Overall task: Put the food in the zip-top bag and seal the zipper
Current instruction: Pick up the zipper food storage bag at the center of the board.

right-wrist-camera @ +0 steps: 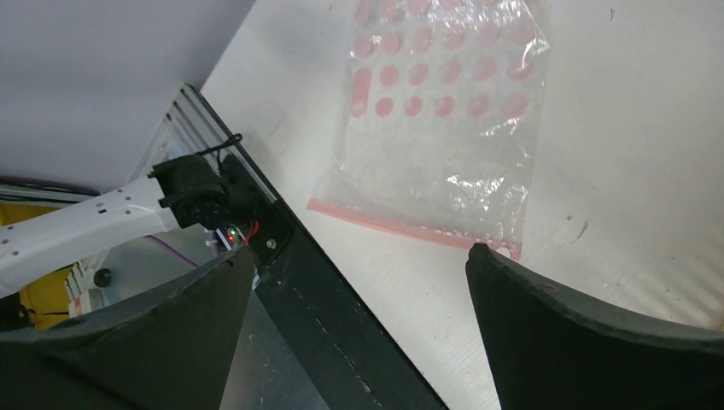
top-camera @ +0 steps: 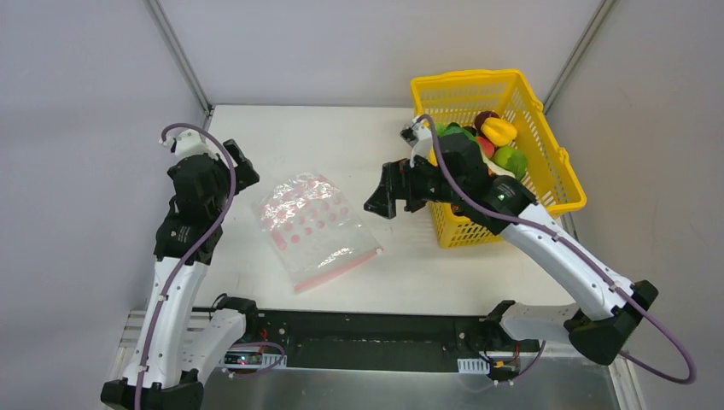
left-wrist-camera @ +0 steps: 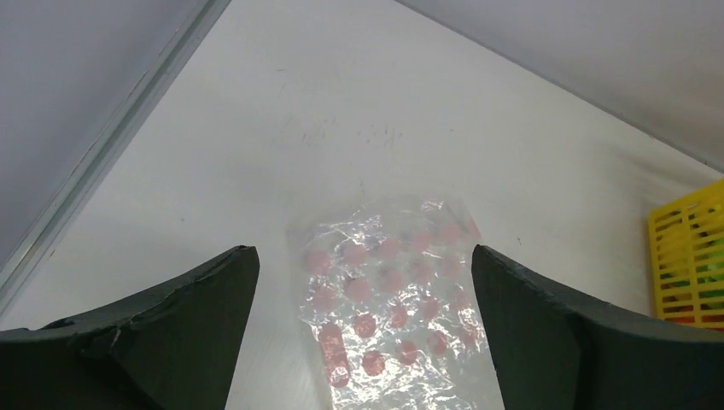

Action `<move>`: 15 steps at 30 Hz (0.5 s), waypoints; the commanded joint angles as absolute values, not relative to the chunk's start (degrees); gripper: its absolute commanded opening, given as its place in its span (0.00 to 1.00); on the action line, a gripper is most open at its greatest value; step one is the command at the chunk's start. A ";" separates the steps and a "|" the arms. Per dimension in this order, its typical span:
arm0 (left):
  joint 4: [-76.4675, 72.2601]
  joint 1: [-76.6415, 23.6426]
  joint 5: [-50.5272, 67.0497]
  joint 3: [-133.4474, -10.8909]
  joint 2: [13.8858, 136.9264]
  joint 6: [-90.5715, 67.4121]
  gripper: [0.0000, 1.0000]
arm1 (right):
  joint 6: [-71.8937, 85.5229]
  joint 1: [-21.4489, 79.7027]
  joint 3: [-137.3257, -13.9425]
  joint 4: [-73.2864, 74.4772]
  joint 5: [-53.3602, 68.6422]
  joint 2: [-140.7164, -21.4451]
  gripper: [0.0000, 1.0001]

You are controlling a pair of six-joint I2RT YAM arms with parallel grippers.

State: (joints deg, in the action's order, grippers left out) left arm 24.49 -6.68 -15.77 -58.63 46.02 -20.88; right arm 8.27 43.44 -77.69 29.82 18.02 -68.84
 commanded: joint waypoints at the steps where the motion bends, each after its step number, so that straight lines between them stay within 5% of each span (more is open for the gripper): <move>1: 25.93 -6.33 -20.82 -58.34 43.86 -21.95 1.00 | 7.49 47.01 -74.79 29.23 11.04 -70.72 0.98; 7: 22.19 -6.33 0.08 -50.78 37.43 -20.92 1.00 | 10.90 49.79 -67.39 26.98 9.12 -70.88 0.99; 12: 23.64 -6.44 19.04 -46.99 39.96 -20.71 1.00 | 14.19 52.98 -61.16 23.51 9.74 -70.30 0.90; 15: 26.20 -9.86 21.30 -45.40 43.04 -20.71 1.00 | 15.62 55.09 -57.94 23.00 7.60 -70.27 0.87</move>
State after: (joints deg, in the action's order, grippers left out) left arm 24.77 -6.85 9.80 -47.44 39.59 -21.28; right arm 12.47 52.71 -60.69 26.52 10.24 -71.44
